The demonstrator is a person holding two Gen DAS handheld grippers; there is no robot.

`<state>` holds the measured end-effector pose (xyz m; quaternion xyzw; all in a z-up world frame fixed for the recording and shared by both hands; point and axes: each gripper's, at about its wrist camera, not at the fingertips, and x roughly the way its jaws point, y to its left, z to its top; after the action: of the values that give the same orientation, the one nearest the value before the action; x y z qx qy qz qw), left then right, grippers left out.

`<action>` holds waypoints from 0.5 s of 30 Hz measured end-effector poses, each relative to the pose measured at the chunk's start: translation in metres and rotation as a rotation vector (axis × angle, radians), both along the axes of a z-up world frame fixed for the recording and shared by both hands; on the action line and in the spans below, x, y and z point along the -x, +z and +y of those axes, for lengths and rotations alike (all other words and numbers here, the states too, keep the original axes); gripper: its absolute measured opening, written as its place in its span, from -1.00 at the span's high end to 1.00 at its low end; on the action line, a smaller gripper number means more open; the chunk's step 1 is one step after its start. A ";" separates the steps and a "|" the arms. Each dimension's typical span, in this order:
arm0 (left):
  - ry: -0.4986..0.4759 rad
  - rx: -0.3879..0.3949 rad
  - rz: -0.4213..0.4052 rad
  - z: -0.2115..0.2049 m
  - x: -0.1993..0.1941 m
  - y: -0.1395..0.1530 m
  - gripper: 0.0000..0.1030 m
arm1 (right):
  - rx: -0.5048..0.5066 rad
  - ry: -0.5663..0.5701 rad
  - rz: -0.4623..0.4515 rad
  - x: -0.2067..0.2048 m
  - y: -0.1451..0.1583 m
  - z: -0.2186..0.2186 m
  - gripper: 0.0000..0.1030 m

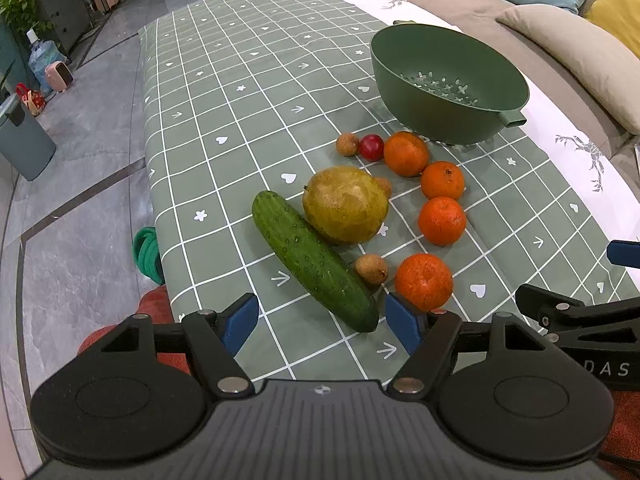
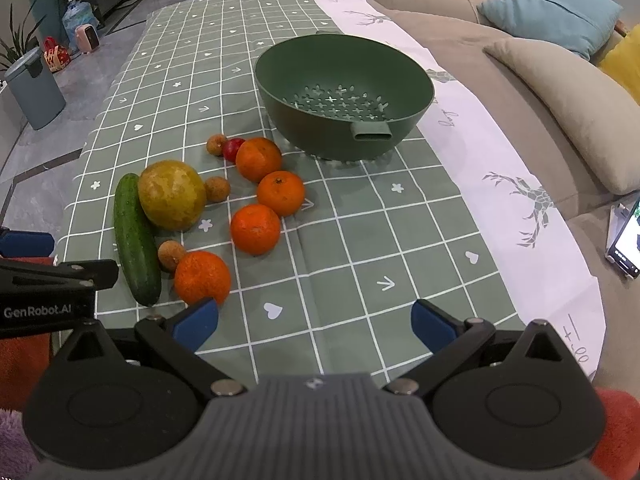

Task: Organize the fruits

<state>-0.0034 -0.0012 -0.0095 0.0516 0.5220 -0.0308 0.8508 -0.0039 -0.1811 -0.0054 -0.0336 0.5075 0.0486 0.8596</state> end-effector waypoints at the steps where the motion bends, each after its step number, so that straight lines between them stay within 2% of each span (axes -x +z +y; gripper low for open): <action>1: 0.000 0.000 0.000 0.000 0.000 0.000 -0.65 | 0.000 0.000 0.001 0.000 0.000 0.000 -0.91; 15: 0.004 -0.002 0.001 -0.001 0.001 -0.001 -0.65 | 0.005 -0.001 0.000 0.000 0.000 0.000 -0.91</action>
<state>-0.0042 -0.0020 -0.0107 0.0512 0.5228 -0.0287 0.8504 -0.0041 -0.1811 -0.0058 -0.0354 0.5076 0.0471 0.8596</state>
